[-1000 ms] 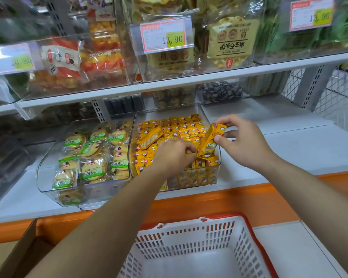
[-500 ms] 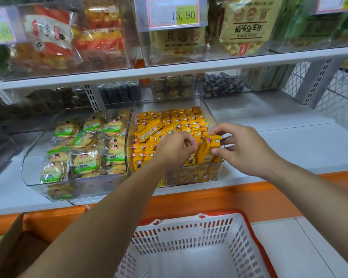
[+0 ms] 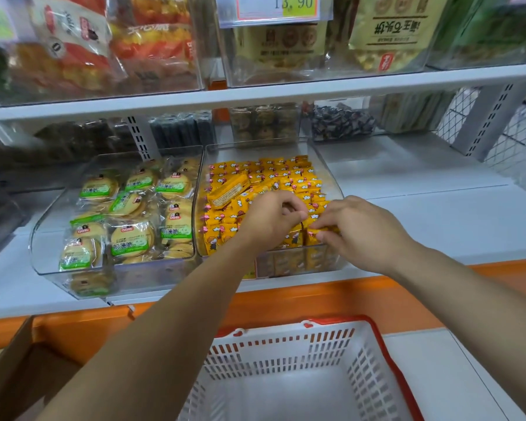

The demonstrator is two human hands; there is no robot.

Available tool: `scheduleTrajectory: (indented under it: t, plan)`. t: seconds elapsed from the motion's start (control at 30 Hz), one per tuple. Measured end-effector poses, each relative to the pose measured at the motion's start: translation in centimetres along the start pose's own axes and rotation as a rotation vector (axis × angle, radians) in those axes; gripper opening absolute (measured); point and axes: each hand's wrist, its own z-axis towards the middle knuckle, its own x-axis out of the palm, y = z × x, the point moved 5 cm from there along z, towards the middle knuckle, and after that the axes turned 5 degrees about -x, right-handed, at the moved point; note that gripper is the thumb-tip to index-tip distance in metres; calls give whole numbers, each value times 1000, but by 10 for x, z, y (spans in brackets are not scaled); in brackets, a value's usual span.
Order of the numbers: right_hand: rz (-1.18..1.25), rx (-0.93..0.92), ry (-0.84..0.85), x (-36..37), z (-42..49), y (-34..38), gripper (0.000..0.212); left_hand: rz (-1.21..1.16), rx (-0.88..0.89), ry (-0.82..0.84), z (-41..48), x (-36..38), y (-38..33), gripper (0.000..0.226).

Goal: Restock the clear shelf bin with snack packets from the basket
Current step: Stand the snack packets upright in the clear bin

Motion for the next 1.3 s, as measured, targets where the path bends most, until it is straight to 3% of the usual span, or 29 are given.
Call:
scheduleTrajectory:
  t: [0.2, 0.43, 0.53, 0.63, 0.73, 0.9, 1.17, 1.3]
  plan:
    - [-113, -50, 103, 13, -7, 7, 33, 120, 68, 40, -3, 3, -2, 7]
    - [-127, -26, 116, 12, -15, 13, 46, 301, 61, 121, -10, -5, -19, 14]
    - [-154, -1, 74, 8, -13, 14, 49, 384, 99, -82, -18, -28, -23, 13]
    - [-97, 29, -18, 1, -9, 16, 43, 504, -38, -345, -19, -60, -7, 30]
    - [-23, 59, -75, -3, -4, 15, 36, 579, -220, -249, -16, -64, 9, 51]
    - [46, 87, -146, -8, 0, 14, 31, 387, -316, -282, -21, -67, 13, 42]
    - [774, 369, -313, -12, 7, 6, 51, 9, -115, -264, -64, -56, -23, 32]
    - [1096, 456, -353, -18, 3, 1, 41, -58, -53, -222, -69, -43, -39, 33]
